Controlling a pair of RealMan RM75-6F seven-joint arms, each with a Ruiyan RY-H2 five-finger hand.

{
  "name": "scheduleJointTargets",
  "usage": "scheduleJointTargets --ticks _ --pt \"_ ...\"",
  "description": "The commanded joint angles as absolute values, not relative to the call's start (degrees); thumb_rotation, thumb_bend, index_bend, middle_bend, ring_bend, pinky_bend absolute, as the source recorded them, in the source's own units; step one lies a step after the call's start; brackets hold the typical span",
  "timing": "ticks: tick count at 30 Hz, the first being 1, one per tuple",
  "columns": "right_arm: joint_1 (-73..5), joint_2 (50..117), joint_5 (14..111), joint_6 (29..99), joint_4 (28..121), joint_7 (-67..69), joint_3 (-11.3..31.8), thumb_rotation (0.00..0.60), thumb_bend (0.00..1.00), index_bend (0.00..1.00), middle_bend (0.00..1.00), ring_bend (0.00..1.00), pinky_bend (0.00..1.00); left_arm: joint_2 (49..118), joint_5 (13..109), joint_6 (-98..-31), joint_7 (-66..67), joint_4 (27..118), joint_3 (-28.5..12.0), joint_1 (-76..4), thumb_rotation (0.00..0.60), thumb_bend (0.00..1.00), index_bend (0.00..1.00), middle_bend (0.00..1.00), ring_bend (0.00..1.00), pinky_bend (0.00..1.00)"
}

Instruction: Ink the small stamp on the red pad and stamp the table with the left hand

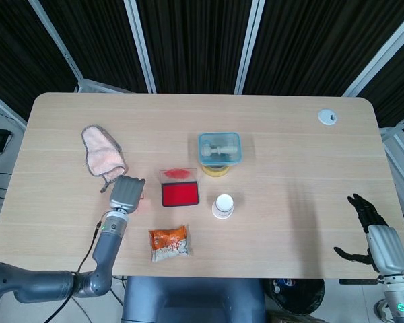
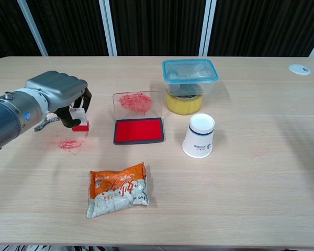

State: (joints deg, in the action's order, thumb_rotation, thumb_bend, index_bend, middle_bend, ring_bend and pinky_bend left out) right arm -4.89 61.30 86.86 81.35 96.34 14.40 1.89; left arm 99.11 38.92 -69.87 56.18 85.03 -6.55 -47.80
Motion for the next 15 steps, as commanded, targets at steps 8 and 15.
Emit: scheduleJointTargets --ticks 8,15 --pt "-4.9 61.2 86.8 81.3 96.4 14.7 1.9 0.600 0.17 0.00 0.00 0.00 0.18 101.1 39.9 -68.3 55.0 81.8 -5.1 -46.6 0.600 0.50 0.72 0.73 0.56 0.61" --pt "-4.9 61.2 86.8 81.2 96.4 14.7 1.9 0.600 0.17 0.00 0.00 0.00 0.18 101.1 40.0 -67.7 55.1 81.3 -5.3 -46.3 0.600 0.50 0.70 0.71 0.54 0.59"
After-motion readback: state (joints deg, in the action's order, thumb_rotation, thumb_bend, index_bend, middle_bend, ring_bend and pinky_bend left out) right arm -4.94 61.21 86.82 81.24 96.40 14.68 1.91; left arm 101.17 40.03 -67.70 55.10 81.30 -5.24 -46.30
